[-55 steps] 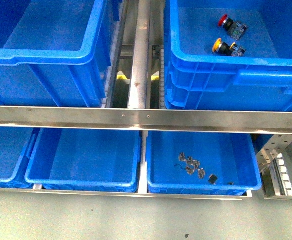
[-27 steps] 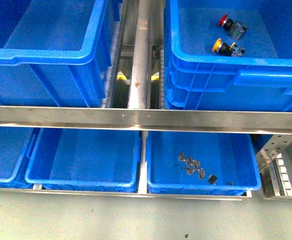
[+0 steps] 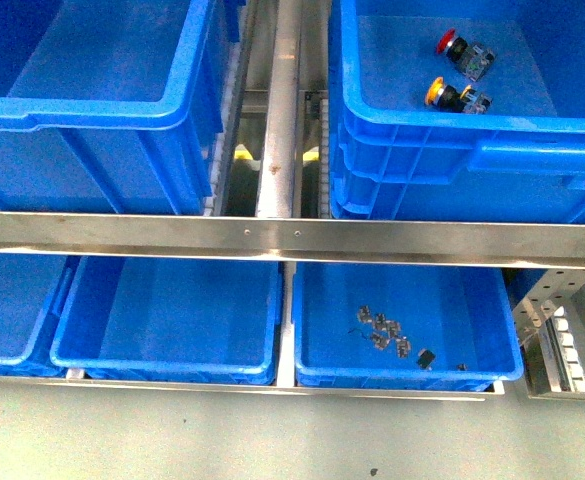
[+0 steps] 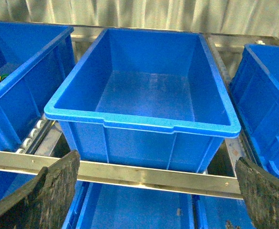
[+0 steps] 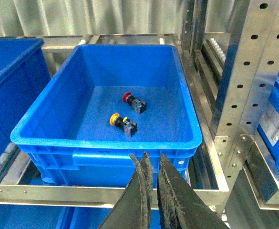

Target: Pick red and yellow buttons and place in box

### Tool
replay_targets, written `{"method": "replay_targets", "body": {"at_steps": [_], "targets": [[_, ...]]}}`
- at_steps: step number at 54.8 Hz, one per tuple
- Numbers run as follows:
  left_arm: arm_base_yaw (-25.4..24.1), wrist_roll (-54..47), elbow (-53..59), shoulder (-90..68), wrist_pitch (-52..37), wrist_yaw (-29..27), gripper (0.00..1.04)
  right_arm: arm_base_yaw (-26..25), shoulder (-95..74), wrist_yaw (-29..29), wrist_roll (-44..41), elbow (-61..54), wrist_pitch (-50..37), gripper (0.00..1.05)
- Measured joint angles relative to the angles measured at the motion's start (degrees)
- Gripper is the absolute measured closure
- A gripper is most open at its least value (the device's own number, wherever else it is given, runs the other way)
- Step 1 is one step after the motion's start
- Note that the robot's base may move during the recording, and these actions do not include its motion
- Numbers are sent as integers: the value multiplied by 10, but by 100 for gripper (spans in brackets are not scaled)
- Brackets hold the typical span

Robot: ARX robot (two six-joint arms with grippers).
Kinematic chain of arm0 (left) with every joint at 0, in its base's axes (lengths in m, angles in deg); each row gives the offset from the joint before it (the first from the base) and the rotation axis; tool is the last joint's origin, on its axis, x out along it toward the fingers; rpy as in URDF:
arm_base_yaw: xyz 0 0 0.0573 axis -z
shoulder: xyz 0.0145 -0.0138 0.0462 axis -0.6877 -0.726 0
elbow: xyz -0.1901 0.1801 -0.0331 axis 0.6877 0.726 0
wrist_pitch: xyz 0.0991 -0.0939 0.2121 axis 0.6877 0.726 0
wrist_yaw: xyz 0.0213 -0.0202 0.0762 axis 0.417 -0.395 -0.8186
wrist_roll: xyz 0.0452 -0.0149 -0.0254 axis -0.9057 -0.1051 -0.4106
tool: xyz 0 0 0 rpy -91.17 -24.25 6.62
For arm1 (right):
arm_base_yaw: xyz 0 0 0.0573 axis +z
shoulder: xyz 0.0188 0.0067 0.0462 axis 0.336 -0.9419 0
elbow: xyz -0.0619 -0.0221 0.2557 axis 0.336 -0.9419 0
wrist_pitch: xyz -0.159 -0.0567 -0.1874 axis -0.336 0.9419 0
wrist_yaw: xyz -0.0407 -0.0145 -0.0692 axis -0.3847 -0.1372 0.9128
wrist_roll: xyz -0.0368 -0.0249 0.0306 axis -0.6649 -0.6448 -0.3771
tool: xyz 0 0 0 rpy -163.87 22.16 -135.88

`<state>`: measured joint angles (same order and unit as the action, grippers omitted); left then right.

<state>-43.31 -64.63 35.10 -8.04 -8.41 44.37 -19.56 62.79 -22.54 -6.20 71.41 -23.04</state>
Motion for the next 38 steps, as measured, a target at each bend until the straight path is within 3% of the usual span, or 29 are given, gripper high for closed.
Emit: {"method": "replay_targets", "body": {"at_steps": [9, 14, 38], "targets": [[0, 0, 0, 0, 0, 0, 8, 0, 27, 0, 0, 0, 27, 101], [0, 0, 0, 0, 0, 0, 8, 0, 107, 0, 0, 0, 122, 101], [0, 0, 0, 0, 0, 0, 8, 0, 125, 0, 0, 0, 128, 101]]}}
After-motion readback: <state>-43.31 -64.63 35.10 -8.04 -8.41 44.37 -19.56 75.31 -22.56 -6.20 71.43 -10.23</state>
